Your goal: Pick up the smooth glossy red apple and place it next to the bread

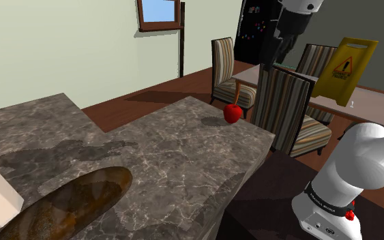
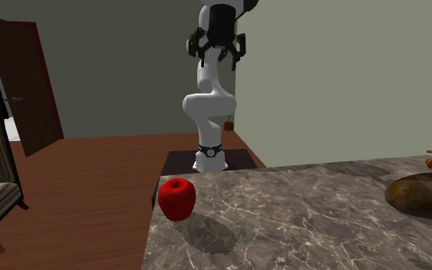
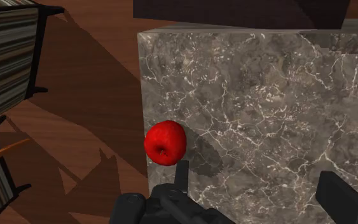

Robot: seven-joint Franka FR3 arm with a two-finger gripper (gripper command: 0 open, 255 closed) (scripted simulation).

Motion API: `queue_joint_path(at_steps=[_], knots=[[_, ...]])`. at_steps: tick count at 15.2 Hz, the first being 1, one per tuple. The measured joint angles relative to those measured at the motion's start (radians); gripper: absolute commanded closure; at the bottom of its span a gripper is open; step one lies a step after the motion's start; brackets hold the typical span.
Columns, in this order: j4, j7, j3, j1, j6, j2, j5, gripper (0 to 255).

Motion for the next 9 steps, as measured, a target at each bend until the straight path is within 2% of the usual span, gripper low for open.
queue_joint_path(at_steps=[5, 9], knots=[[-0.030, -0.045, -0.033, 0.000, 0.067, 0.064, -0.015, 0], [-0.027, -0.119, -0.088, -0.007, 0.153, 0.184, -0.039, 0]])
